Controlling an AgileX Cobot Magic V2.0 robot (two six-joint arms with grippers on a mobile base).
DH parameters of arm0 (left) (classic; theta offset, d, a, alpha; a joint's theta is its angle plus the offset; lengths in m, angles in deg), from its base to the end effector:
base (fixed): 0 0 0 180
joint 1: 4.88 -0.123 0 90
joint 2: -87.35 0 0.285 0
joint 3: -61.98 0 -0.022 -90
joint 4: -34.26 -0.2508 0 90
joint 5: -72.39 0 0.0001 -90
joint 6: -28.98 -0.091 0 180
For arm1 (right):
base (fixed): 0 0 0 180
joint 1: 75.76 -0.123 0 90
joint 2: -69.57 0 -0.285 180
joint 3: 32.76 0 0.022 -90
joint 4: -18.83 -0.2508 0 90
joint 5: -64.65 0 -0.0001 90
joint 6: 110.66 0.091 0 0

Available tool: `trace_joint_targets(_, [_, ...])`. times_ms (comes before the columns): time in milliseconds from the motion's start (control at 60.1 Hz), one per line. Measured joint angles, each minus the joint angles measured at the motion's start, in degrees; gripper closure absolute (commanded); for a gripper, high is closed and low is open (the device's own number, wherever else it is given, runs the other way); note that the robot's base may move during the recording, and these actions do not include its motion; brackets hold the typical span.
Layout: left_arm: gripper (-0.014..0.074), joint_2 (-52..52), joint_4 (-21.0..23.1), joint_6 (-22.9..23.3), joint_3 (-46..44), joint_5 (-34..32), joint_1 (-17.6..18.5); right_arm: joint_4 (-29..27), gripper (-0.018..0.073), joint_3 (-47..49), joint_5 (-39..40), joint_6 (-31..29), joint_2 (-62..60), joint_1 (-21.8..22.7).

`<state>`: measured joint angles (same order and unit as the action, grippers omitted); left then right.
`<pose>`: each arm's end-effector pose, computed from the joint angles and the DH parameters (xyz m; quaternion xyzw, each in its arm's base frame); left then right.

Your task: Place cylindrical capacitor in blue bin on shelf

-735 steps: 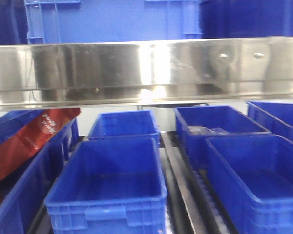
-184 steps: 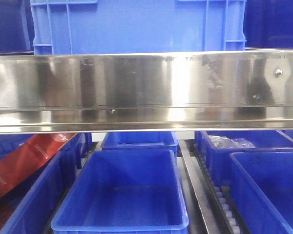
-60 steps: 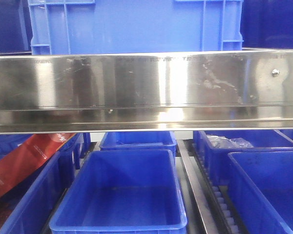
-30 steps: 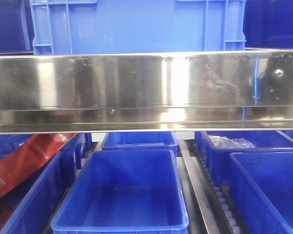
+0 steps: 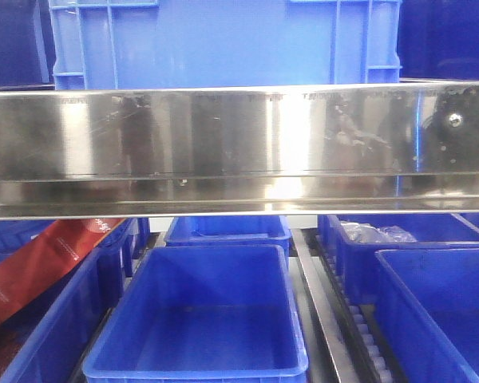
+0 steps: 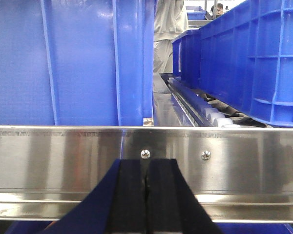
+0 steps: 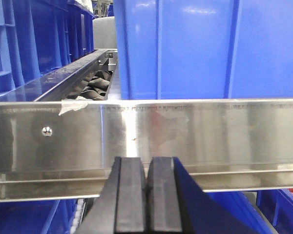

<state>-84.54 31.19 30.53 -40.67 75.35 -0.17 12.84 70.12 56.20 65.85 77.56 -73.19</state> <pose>0.0569 -0.0044 0.2074 0.0369 0.6963 -0.0190 0.7166 0.0566 -0.0011 0.2002 0.0266 0.7280 0.0048 0.6851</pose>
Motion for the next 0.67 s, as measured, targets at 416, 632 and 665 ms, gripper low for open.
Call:
trace_joint_targets(416, [0.0707, 0.0, 0.0, 0.0, 0.0, 0.0, 0.0, 0.0, 0.0712, 0.0, 0.0, 0.0, 0.0, 0.0])
trace_joint_targets(632, [0.0707, 0.0, 0.0, 0.0, 0.0, 0.0, 0.0, 0.1, 0.0712, 0.0, 0.0, 0.0, 0.0, 0.0])
trace_joint_targets(665, [0.0707, 0.0, 0.0, 0.0, 0.0, 0.0, 0.0, 0.1, 0.0712, 0.0, 0.0, 0.0, 0.0, 0.0])
